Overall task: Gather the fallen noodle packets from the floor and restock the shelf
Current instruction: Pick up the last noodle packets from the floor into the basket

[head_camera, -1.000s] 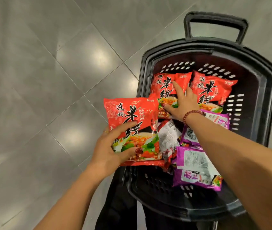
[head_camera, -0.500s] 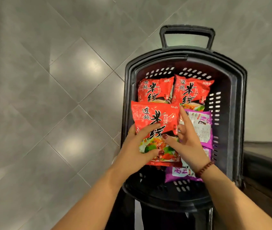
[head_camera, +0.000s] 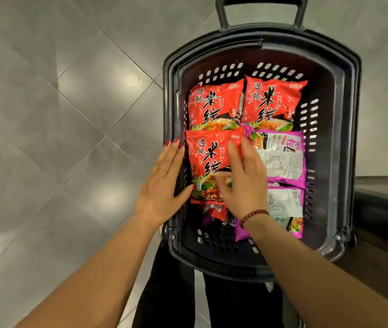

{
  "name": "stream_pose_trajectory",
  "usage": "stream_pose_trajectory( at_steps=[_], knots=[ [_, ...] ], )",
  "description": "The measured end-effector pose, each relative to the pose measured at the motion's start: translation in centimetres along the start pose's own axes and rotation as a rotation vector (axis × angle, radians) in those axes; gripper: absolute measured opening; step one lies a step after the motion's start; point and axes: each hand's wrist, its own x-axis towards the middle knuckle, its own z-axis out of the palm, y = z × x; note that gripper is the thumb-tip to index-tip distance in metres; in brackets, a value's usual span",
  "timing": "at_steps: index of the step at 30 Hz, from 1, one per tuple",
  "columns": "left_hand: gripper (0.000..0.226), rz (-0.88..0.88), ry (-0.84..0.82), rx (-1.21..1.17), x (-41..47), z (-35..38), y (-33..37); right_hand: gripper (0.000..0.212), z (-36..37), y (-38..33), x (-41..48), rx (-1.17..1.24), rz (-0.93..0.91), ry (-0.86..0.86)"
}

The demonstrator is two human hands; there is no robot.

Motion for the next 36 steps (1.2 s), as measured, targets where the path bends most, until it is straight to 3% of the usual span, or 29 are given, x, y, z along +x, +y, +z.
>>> stream_pose_trajectory(
  at_steps=[2,5,13,17,22,29,36],
  knots=[
    [0.087,0.009,0.007,0.002,0.0,-0.1,-0.1,0.089,0.6,0.3,-0.4,-0.109,-0.124,-0.16],
    [0.085,0.004,0.009,-0.004,0.0,0.1,-0.2,0.097,1.5,1.4,-0.3,-0.186,-0.106,-0.335],
    [0.086,0.017,0.006,0.052,0.1,-0.4,0.4,0.095,1.2,0.6,0.6,-0.213,-0.083,-0.396],
    [0.077,0.025,0.005,0.089,-0.6,-2.3,2.2,0.084,-2.8,-0.3,-1.2,-0.103,-0.054,-0.279],
    [0.057,0.181,0.02,0.082,-3.4,-6.4,5.7,0.067,-10.1,-1.7,-6.2,0.049,0.046,0.004],
    [0.048,0.566,-0.104,0.144,-8.2,-14.2,13.2,0.07,-20.5,-5.8,-15.3,0.051,0.386,0.145],
    [0.05,0.983,-0.312,0.236,-12.3,-17.7,21.4,0.07,-25.0,-11.9,-28.8,0.09,0.764,0.327]
  ],
)
